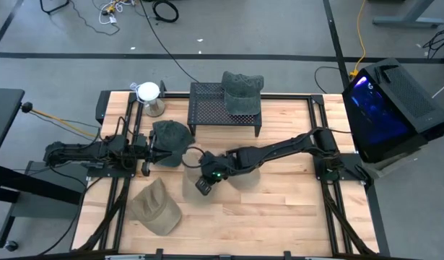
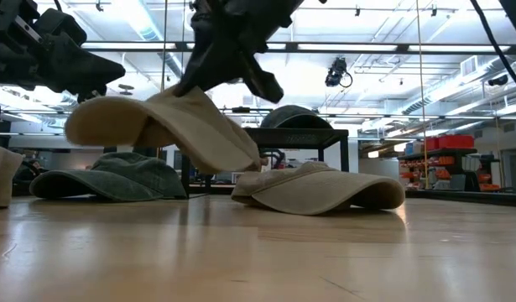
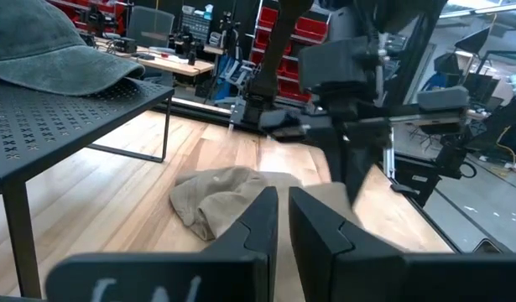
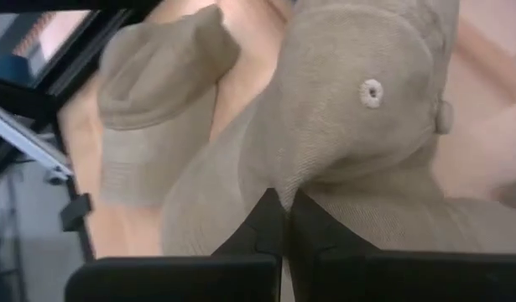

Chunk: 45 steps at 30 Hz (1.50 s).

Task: Pick & Place hat
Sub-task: Move the bottom right brown cap to the right side of the bottom left brown cap

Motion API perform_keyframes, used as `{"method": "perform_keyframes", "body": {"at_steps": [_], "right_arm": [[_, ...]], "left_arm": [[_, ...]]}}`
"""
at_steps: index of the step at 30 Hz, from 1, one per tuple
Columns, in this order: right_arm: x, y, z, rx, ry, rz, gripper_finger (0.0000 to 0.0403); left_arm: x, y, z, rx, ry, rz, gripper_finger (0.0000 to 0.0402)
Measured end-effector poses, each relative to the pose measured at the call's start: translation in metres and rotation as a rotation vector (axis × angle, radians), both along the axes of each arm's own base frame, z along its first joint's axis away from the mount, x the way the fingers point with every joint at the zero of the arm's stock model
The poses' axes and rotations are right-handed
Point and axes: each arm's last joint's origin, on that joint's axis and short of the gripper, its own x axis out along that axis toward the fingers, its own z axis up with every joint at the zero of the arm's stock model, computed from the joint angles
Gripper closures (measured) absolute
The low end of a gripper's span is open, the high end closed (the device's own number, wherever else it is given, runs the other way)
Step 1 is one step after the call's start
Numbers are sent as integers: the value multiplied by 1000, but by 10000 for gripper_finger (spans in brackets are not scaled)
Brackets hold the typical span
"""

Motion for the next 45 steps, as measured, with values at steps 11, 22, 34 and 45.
{"method": "perform_keyframes", "body": {"at_steps": [11, 22, 34, 45], "right_arm": [[1, 8, -2, 30, -11, 22, 402], [0, 12, -2, 34, -3, 33, 399], [0, 11, -7, 6, -15, 51, 398], [-2, 11, -16, 21, -9, 35, 397]], "left_arm": [[0, 0, 0, 0, 0, 0, 362], [0, 0, 0, 0, 0, 0, 362], [0, 0, 0, 0, 0, 1, 362], [0, 0, 0, 0, 0, 0, 362]]}}
